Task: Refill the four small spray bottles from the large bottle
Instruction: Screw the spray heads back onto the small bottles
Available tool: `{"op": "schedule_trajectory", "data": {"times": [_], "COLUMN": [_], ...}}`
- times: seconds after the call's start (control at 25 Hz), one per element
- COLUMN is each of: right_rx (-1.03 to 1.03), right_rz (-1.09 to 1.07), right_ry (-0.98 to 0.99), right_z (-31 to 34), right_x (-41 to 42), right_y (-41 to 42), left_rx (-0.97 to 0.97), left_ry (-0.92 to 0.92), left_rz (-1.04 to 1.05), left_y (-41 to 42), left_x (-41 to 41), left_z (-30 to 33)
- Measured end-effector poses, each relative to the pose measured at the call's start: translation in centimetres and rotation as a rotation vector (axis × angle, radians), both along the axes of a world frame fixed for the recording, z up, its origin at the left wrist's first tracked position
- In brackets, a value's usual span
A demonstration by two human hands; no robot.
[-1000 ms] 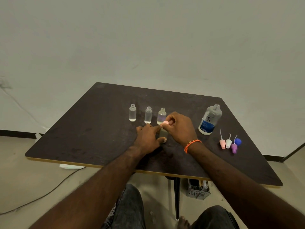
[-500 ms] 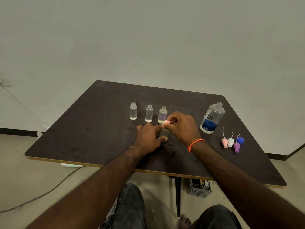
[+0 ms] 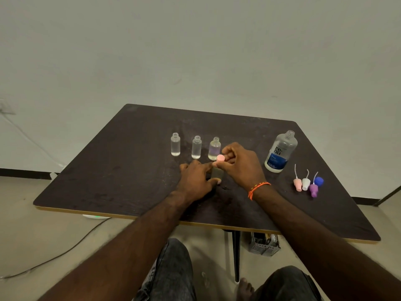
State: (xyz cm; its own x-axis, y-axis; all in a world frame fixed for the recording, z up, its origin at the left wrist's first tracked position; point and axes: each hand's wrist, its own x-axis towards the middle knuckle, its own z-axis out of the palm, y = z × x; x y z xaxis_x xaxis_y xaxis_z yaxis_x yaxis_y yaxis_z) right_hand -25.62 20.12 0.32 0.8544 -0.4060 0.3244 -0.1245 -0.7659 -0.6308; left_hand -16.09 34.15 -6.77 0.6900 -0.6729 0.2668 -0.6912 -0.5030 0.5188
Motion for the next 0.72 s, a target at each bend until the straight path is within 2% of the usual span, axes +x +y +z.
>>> {"op": "schedule_trajectory", "data": {"times": [0.08,0.24,0.36,0.48,0.64,0.72], "right_rx": [0.006,0.108,0.121,0.028,0.145,0.159], "right_rz": [0.021,0.178,0.043,-0.037,0.148,0.153], "right_ry": [0.053,-0.033,-0.059,-0.005,-0.040,-0.060], "right_z": [0.1,-0.5,-0.5,-0.4,-1.1,-1.0], "right_x": [-0.1,-0.7,-0.4,0.0,-0.4,-0.6], "right_y": [0.3,0.4,0.0,0.2,0.7,0.5], "left_rx": [0.003,0.015,0.026,0.023,0.006,0.000], "left_ry": [0.011,-0.005,-0.011,-0.019,0.006,-0.004], "left_rz": [0.014,-0.002,0.013,0.031,0.008,0.003], "left_y": [-0.1,0.0,-0.1,-0.1,0.1,0.0], "left_x": [0.1,0.1,0.0,-0.2,-0.2,-0.1], "left_z": [-0.1,-0.3,-0.4,-0.3,-0.3,-0.4]}}
